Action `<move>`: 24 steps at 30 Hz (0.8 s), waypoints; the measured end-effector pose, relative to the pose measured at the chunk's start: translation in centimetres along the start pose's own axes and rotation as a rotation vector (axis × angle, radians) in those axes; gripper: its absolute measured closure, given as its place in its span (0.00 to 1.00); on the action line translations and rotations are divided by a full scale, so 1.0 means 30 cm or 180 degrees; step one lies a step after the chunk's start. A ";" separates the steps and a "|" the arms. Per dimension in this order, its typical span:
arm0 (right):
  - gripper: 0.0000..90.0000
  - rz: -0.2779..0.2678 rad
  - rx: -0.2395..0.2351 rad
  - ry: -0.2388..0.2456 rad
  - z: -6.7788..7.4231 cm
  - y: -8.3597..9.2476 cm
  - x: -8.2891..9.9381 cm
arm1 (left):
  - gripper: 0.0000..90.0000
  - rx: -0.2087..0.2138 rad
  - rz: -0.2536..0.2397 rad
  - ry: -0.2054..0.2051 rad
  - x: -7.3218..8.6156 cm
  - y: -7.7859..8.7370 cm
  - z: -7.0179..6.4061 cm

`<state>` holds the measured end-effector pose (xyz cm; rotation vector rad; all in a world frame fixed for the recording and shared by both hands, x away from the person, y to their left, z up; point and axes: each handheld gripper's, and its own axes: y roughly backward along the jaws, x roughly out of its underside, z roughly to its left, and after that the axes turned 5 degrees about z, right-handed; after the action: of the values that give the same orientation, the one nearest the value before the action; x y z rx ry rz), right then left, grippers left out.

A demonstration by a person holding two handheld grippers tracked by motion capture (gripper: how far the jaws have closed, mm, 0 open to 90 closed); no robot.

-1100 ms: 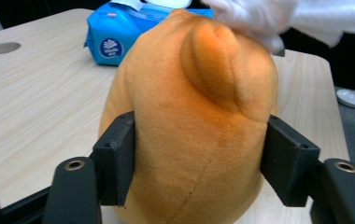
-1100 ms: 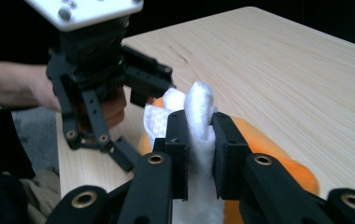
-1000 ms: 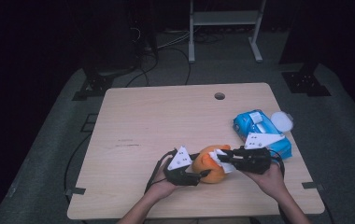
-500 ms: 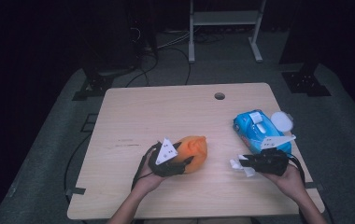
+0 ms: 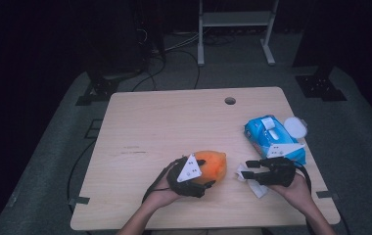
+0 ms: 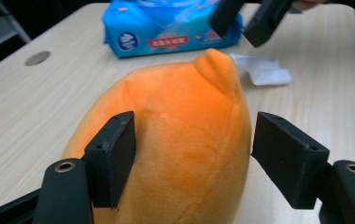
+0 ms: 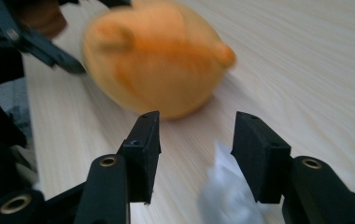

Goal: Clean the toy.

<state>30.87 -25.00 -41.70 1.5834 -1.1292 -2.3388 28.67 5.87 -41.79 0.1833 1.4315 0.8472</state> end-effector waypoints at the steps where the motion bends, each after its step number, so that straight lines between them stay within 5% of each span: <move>1: 0.55 -0.0045 -0.0012 0.0025 0.009 -0.003 -0.008 | 0.34 0.0053 0.0003 0.0005 -0.001 0.000 -0.003; 9: 0.51 -0.0176 -0.0063 0.0116 0.055 -0.036 -0.045 | 0.35 0.0415 0.0062 -0.0058 -0.008 -0.002 -0.015; 14: 0.49 -0.0105 -0.0101 0.0127 0.069 -0.068 -0.051 | 0.36 0.0503 0.0088 -0.0067 -0.009 -0.001 -0.017; 20: 0.49 0.0000 -0.0132 0.0201 0.090 -0.100 -0.050 | 0.36 0.0753 0.0088 0.0052 -0.011 0.019 0.003; 24: 0.49 0.0014 -0.0129 0.0246 0.092 -0.108 -0.047 | 0.36 0.0810 -0.0060 0.0129 -0.017 0.045 0.024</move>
<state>30.21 -20.59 -42.14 1.6403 -1.0614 -2.2618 28.84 6.78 -40.47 0.3464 1.5749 0.6544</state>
